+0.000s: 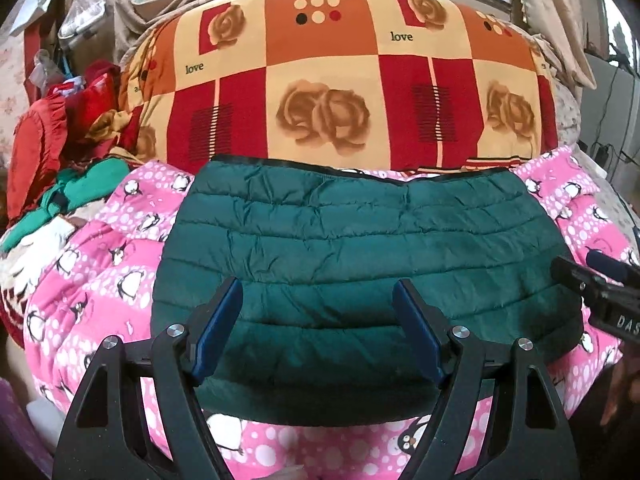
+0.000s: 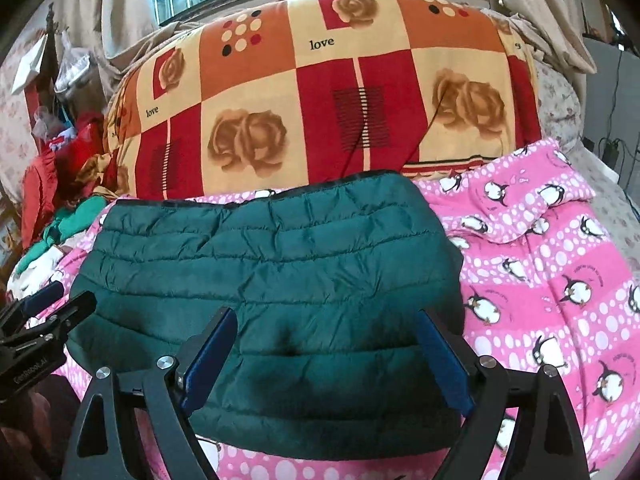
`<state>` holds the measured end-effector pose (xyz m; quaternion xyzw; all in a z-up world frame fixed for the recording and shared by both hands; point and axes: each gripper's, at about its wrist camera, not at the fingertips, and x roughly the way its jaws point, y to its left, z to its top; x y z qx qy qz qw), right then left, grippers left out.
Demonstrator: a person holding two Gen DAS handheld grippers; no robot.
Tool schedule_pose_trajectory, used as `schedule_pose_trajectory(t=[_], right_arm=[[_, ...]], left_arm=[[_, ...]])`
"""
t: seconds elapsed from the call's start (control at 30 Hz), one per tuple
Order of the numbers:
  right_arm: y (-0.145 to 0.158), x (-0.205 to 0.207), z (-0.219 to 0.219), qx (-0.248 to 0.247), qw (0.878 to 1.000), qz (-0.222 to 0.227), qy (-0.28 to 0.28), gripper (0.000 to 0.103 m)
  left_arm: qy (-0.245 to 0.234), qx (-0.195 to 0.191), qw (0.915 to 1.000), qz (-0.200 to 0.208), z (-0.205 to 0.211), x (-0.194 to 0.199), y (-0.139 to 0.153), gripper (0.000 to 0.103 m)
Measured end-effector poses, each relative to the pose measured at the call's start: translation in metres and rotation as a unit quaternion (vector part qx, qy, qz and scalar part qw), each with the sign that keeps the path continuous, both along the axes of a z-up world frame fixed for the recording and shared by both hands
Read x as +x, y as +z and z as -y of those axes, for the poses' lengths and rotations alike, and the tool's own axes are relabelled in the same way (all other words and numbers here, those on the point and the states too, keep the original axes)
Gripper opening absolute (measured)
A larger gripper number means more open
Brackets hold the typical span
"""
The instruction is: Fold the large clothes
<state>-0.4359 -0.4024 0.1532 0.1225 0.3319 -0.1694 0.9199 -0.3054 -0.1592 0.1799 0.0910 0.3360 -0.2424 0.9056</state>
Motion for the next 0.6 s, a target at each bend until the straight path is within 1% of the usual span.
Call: schedule_pose_trajectory(t=[0.13,0.2,0.37,0.6], right_arm=[[-0.003,0.001,-0.013,-0.024,1.0,-0.005,0.005,0.089],[-0.003,0.002,-0.019,-0.034,0.999,-0.005,0.006,0.089],[-0.003,0.003,-0.026,-0.039,0.999,-0.007,0.009,0.09],[-0.004,0.006,-0.029,-0.044,0.999,-0.008,0.007,0.091]], left_arm=[[0.015,0.012,0.9998,0.004,-0.001,-0.002,-0.007,0.078],[0.021,0.012,0.9997,0.004,-0.003,-0.002,-0.009,0.078],[0.039,0.006,0.9992,-0.002,-0.01,0.001,-0.014,0.078],[0.056,0.005,0.9984,0.003,-0.016,0.003,-0.015,0.078]])
